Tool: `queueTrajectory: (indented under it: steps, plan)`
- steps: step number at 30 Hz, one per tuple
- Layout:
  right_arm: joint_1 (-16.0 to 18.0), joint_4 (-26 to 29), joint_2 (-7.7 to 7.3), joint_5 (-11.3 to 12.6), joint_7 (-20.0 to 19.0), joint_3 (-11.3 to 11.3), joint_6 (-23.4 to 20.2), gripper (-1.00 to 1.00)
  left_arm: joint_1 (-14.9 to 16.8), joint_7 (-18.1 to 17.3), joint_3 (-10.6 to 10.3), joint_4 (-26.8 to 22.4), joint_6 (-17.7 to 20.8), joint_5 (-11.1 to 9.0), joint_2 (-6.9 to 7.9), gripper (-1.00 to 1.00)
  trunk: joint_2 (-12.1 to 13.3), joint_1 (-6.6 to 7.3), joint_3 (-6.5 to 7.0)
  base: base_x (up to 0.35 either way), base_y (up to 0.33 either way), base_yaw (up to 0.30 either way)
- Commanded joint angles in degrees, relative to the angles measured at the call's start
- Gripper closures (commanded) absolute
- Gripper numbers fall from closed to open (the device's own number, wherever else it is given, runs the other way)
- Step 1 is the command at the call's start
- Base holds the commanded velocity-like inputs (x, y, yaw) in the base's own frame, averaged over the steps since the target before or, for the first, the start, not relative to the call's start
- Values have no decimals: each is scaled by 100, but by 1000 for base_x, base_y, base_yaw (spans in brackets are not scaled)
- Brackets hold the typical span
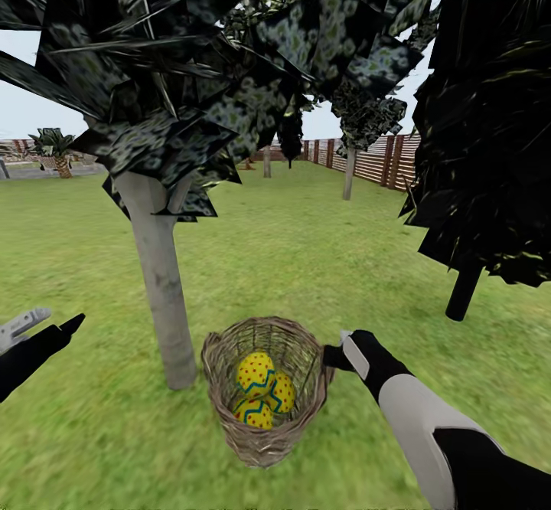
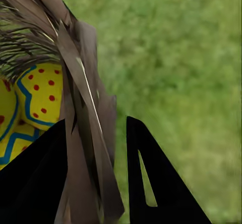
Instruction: Take the three Easter eggs out of the wicker basket on the lawn in the garden, then place them on the lawn next to a single tree (choose any tree) so that all three eggs are next to the same tree and none are left in the basket.
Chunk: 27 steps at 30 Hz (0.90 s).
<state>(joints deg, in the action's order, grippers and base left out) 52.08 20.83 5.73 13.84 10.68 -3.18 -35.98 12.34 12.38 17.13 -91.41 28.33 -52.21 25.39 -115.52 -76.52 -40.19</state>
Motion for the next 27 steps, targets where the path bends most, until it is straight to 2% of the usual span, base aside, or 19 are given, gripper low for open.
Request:
queueTrajectory:
  steps: [1, 5, 8, 27]
  plan:
    - [8, 9, 2, 67, 47, -105, -31, 100, 5, 47, 1, -8, 23, -63, 1, -100, -45, -22, -24, 0, 0, 0]
    - [60, -27, -2, 73, 340, -265, -50, 100, 5, 46, 1, -9, 23, -62, -2, -100, -205, -110, -96, 0, 0, 0]
    - [72, -41, -4, 71, 404, -336, -57, 100, 5, 45, 1, -8, 23, -61, -21, -100, -326, -176, -150, 0, 0, 0]
    - [75, -53, -26, 66, 461, -359, -58, 100, 5, 54, 1, -8, 23, -61, -25, -100, -1088, -593, -491, 0, 0, 0]
